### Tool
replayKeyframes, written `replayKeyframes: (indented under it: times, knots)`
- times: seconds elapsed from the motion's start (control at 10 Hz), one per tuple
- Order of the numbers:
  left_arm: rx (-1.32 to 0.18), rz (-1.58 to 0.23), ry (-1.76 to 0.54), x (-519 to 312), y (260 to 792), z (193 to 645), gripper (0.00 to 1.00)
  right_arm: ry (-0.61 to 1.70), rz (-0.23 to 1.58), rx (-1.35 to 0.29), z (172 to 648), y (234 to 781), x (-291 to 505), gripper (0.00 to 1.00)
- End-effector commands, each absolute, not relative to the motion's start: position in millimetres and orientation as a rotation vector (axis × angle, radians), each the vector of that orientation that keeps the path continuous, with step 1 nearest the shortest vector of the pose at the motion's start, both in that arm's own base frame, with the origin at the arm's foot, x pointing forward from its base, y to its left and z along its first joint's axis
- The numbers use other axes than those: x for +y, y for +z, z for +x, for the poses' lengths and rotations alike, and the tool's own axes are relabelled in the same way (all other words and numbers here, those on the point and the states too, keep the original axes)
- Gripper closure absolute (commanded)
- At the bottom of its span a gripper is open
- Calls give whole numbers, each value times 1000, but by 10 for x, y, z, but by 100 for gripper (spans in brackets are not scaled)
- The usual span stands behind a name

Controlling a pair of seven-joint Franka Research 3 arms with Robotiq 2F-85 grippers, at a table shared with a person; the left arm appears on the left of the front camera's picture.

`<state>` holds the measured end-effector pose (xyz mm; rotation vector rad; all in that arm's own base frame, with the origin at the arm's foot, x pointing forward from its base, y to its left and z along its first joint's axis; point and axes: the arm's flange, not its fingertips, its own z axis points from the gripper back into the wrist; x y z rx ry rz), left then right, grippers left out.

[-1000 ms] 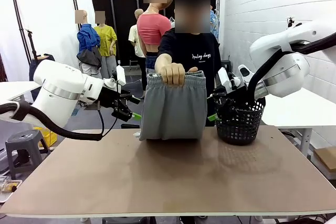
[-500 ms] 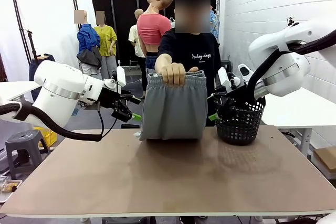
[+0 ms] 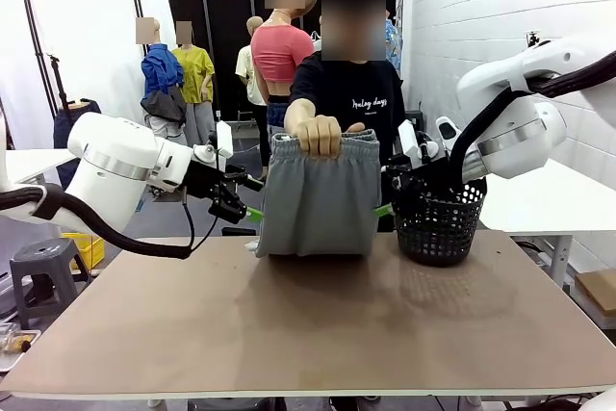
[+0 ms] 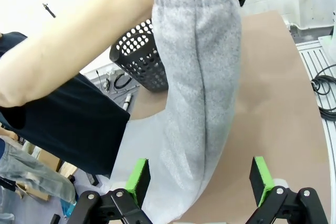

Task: Fold the training pants.
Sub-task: Grab both ends of the Training pants handed by a person.

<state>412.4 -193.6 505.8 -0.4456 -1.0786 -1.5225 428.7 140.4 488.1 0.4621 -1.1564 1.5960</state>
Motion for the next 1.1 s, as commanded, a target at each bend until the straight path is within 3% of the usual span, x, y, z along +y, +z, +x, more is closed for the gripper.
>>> replayKeyframes:
  times: [0.0, 0.3, 1.0]
  knots:
    - [-1164, -480, -1536, -1978, 5008, 4211, 0, 1602, 486, -1213, 4338, 4730, 1453, 0]
    - [-1239, -524, -1480, -2078, 4958, 4155, 0, 1629, 575, -1238, 4359, 4685, 1489, 0]
    - [-1260, -689, -1470, -2337, 4845, 4060, 0, 1686, 753, -1360, 4416, 4666, 1721, 0]
